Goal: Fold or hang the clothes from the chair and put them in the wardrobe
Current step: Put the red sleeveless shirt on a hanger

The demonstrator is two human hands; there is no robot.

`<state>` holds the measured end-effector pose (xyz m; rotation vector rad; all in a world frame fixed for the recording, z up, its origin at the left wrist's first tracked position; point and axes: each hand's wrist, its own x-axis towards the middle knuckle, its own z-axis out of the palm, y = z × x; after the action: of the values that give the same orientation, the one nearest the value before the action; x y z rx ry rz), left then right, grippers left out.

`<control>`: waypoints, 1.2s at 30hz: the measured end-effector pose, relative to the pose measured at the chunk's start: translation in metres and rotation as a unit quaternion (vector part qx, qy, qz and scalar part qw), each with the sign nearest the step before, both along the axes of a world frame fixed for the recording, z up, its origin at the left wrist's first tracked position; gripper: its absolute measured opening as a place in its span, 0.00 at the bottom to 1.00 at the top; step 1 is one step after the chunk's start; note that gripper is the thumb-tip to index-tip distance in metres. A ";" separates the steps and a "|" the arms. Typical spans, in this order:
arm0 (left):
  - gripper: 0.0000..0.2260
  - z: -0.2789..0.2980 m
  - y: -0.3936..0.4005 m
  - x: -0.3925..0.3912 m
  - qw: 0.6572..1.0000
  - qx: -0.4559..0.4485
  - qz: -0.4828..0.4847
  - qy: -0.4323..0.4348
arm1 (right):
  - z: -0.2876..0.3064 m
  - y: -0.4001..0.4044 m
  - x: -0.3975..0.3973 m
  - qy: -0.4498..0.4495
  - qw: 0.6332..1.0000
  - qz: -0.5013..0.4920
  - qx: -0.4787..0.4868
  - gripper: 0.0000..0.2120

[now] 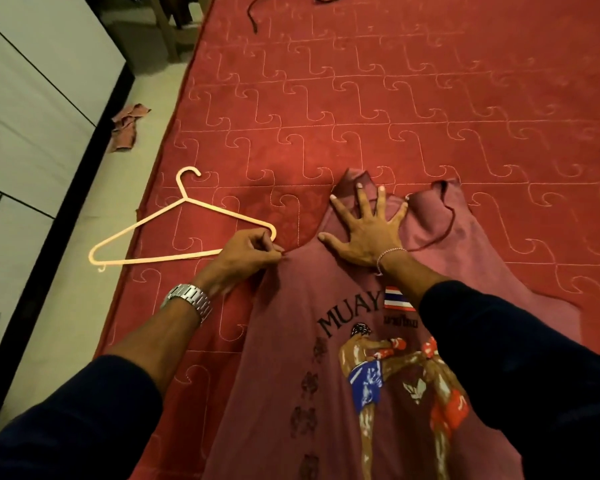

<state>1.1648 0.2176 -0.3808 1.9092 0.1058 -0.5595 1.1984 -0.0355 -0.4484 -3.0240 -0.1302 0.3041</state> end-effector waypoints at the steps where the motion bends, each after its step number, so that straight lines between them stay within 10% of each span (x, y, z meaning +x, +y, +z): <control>1: 0.12 0.000 0.000 -0.001 1.000 -0.019 0.006 0.007 | 0.000 0.001 0.001 0.004 1.000 -0.001 0.000 0.40; 9: 0.10 -0.009 0.021 0.015 0.939 0.234 -0.247 -0.043 | 0.000 -0.002 0.002 0.040 0.999 0.003 0.003 0.40; 17: 0.11 -0.005 0.028 0.015 0.976 0.111 -0.189 0.014 | -0.003 -0.002 0.003 0.037 0.999 0.005 0.012 0.40; 23: 0.08 -0.022 0.034 0.010 0.970 0.197 -0.136 -0.040 | -0.004 -0.002 0.001 0.026 0.999 0.005 0.018 0.40; 30: 0.19 -0.022 0.015 0.003 0.924 0.311 -0.140 -0.172 | -0.006 -0.002 0.000 0.013 1.000 0.004 0.028 0.39; 36: 0.10 -0.030 -0.031 -0.010 0.850 0.362 -0.225 -0.309 | -0.010 -0.002 0.000 0.005 1.000 0.003 0.023 0.40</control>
<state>1.1551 0.1865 -0.4110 2.7973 -0.6565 -0.1676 1.1988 -0.0375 -0.4585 -2.9775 -0.1445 0.3130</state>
